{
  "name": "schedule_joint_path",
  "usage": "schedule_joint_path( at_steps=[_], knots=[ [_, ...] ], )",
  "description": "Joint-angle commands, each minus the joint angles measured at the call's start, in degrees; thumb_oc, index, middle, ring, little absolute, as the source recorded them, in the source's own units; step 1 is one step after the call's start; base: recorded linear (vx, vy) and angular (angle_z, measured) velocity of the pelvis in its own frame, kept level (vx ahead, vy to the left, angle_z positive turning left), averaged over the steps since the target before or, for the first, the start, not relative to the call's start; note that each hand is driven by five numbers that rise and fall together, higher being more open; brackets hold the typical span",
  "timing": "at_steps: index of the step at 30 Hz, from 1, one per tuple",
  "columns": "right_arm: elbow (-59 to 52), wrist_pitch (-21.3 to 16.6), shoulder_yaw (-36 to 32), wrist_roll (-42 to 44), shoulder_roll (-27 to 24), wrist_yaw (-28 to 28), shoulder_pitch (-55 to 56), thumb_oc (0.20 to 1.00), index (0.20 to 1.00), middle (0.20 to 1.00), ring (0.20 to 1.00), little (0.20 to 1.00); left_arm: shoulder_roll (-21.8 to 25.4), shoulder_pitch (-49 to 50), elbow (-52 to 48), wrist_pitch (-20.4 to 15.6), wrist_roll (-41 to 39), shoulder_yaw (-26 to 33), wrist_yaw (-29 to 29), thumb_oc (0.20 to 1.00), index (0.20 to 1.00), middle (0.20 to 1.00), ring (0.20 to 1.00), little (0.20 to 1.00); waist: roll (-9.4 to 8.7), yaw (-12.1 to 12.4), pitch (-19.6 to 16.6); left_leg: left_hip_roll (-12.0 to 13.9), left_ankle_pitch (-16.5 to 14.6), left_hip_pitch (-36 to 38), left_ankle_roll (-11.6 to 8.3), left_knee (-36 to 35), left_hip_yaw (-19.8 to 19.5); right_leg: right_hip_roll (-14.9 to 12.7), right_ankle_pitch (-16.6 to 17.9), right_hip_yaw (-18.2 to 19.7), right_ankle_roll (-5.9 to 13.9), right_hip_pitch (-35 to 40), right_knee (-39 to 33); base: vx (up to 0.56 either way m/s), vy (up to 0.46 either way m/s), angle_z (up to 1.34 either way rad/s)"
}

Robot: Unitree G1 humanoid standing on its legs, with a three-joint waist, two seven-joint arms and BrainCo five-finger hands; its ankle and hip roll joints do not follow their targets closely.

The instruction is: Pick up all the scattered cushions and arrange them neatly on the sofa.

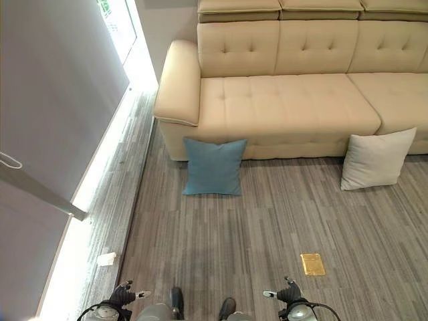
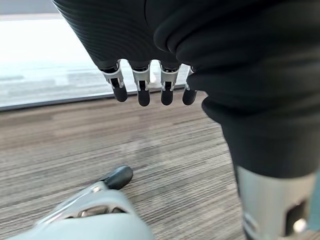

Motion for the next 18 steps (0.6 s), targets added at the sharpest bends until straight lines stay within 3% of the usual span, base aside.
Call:
schedule_joint_path(
  at_steps=[1, 7, 12, 15, 18],
  knots=[
    [0.4, 0.2, 1.0, -2.2, 0.2, -0.5, -0.7, 1.000, 1.000, 1.000, 1.000, 1.000, 0.2, -1.1, 1.5, -0.5, 1.8, 0.6, 1.0, 1.000, 1.000, 1.000, 1.000, 1.000, -2.09, 1.2, -1.4, -3.0, -5.2, -2.6, 2.37, 3.5, -2.2, -3.8, -1.8, 5.0, 7.32, 0.6, 0.8, 0.10, 0.068, 0.09],
    [1.1, 0.8, 2.0, -3.9, 1.1, -0.3, -1.0, 1.000, 1.000, 1.000, 1.000, 1.000, 0.6, -0.2, 2.6, -0.1, 2.4, 1.7, 0.9, 1.000, 1.000, 1.000, 1.000, 1.000, -2.73, 2.8, -2.4, -4.4, -6.0, -1.0, 3.37, 1.4, -3.3, -4.5, -1.6, 5.3, 8.44, 1.0, 1.3, 0.10, 0.076, 0.02],
    [0.5, 1.1, 2.6, -4.8, 1.0, -0.1, -1.9, 1.000, 1.000, 1.000, 1.000, 1.000, 1.3, 0.0, 2.6, -0.1, 2.8, 2.1, 0.7, 1.000, 1.000, 1.000, 1.000, 1.000, -3.08, 4.0, -1.8, -5.2, -7.6, -1.6, 4.71, 2.9, -4.0, -6.0, -2.1, 5.9, 9.30, -0.9, 5.9, 0.05, 0.096, -0.08],
    [0.1, 1.1, 2.7, -5.1, 1.0, 0.0, -2.2, 1.000, 1.000, 1.000, 1.000, 1.000, 1.7, -0.2, 2.5, -0.2, 3.0, 2.2, 0.5, 1.000, 1.000, 1.000, 1.000, 1.000, -3.13, 4.5, -1.2, -5.9, -8.6, -1.5, 5.73, 3.8, -4.4, -7.6, -2.5, 5.7, 10.17, -2.4, 10.7, 0.08, 0.136, -0.13],
    [-0.8, 1.4, 2.8, -5.3, 0.8, 0.3, -2.5, 1.000, 1.000, 1.000, 1.000, 1.000, 2.6, -0.9, 1.7, -0.1, 3.2, 1.7, 0.6, 1.000, 1.000, 1.000, 1.000, 1.000, -2.56, 3.9, 0.6, -7.0, -10.0, 0.4, 7.75, 4.5, -5.8, -10.4, 1.0, 7.2, 11.61, -7.4, 24.2, 0.11, 0.167, -0.05]
  ],
)
